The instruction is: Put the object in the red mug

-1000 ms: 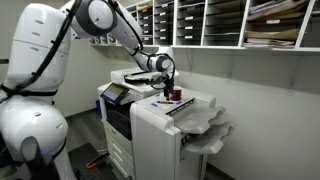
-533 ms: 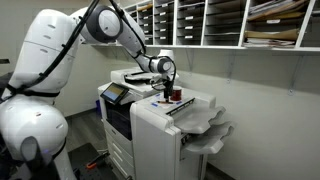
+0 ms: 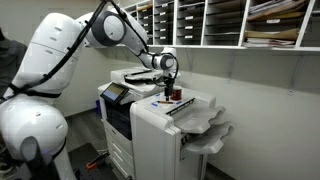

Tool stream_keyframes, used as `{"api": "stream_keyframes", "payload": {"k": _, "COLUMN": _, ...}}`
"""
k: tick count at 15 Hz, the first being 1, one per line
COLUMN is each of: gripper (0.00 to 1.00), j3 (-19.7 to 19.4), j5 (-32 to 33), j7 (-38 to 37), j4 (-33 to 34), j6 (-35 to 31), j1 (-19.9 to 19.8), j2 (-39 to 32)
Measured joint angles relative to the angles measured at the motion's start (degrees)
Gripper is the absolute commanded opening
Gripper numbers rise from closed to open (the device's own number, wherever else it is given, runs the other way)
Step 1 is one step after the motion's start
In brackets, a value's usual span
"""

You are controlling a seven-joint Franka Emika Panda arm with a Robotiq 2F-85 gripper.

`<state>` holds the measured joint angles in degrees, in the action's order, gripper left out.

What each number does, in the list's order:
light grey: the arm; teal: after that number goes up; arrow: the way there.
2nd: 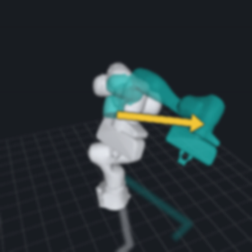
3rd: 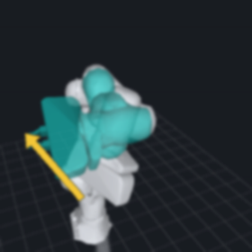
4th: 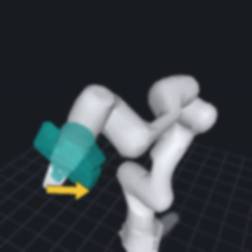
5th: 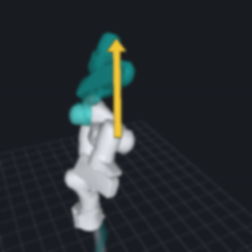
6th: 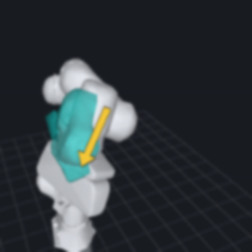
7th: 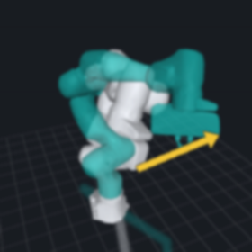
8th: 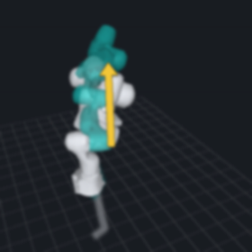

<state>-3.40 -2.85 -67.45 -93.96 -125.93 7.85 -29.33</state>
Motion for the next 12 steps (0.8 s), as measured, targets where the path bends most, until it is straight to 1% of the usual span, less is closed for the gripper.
{"api": "stream_keyframes", "payload": {"k": 4, "gripper": 1.00, "j3": 0.8, "j5": 0.0, "j7": 5.0, "j4": -0.8, "j6": 0.0, "j1": 0.2, "j2": 0.1}}
{"api": "stream_keyframes", "payload": {"k": 7, "gripper": 1.00, "j3": 1.0, "j5": 0.0, "j7": 6.9, "j4": -2.1, "j6": 0.0, "j1": 0.2, "j2": 0.1}}
{"api": "stream_keyframes", "payload": {"k": 8, "gripper": 0.95, "j3": 0.9, "j5": 0.0, "j7": 7.1, "j4": -2.2, "j6": 0.0, "j1": 0.2, "j2": 0.0}}
{"api": "stream_keyframes", "payload": {"k": 9, "gripper": 0.76, "j3": 0.8, "j5": 0.0, "j7": 7.1, "j4": -2.2, "j6": 0.0, "j1": 0.2, "j2": -0.2}}
{"api": "stream_keyframes", "payload": {"k": 10, "gripper": 0.71, "j3": 0.6, "j5": 0.0, "j7": 7.1, "j4": -2.2, "j6": -0.1, "j1": 0.2, "j2": -0.4}}
{"api": "stream_keyframes", "payload": {"k": 11, "gripper": 0.69, "j3": 0.5, "j5": 0.0, "j7": 7.1, "j4": -2.2, "j6": -0.1, "j1": 0.2, "j2": -0.7}}
{"api": "stream_keyframes", "payload": {"k": 12, "gripper": 0.60, "j3": 0.4, "j5": 0.0, "j7": 7.2, "j4": -2.1, "j6": -0.1, "j1": 0.1, "j2": -0.9}}
